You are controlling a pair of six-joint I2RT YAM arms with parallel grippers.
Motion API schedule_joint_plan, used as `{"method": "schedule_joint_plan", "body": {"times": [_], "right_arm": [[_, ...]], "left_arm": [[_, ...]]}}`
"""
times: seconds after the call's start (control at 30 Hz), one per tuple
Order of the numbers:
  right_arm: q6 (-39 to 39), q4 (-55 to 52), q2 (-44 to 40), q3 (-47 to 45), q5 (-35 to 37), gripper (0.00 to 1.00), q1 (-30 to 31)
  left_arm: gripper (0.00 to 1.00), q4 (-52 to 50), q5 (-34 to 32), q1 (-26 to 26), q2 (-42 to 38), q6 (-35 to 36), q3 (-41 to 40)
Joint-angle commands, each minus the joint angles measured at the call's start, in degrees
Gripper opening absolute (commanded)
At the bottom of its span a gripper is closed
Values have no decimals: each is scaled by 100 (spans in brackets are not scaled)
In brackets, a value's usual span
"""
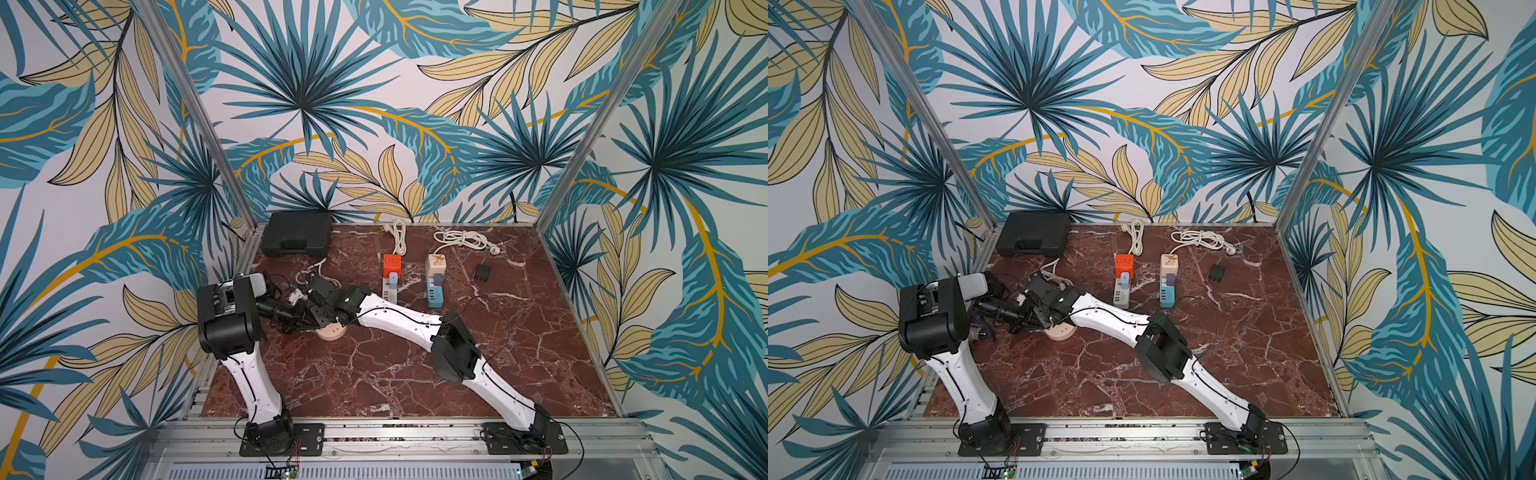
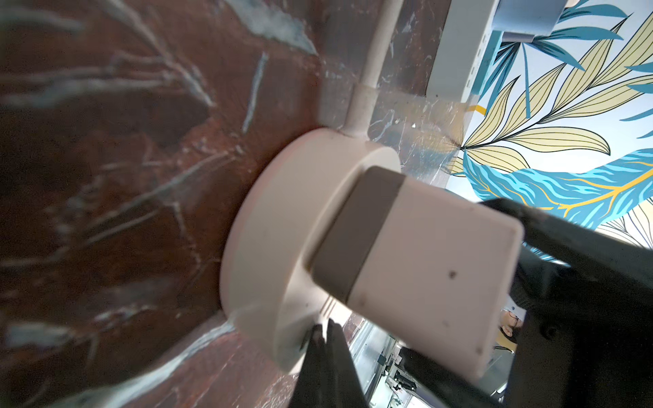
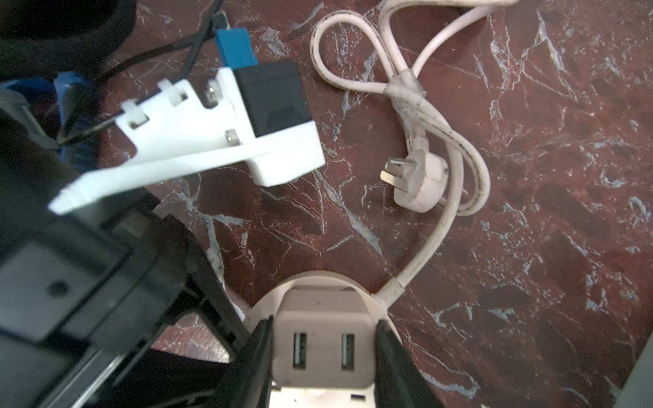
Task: Pull the plug off the socket
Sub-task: Remove the plug from the socket.
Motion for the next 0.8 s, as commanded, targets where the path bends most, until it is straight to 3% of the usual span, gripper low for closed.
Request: {"method": "schedule_joint_plan", "body": {"times": [0.0,0.17,0.33,0.53,0.77], "right_arm": [[-434,-75,93,89,-123,20,108],[-588,-187,96,115,-135,19,128],[-255,-220,-59,123,-250,18,78],[474,-304,-221,132,-1063,17,-222],[243,-505,-223,132,-779,17,-145]], "left_arm": [[0,702,-789,-14,254,-88,-2],[0,696,-795,-14,266,-91,-1],[0,707,-806,-14,253,-100,-2],[0,704,-792,-14,260,-92,-2],[0,696,-781,-14,268,-82,-2]]}}
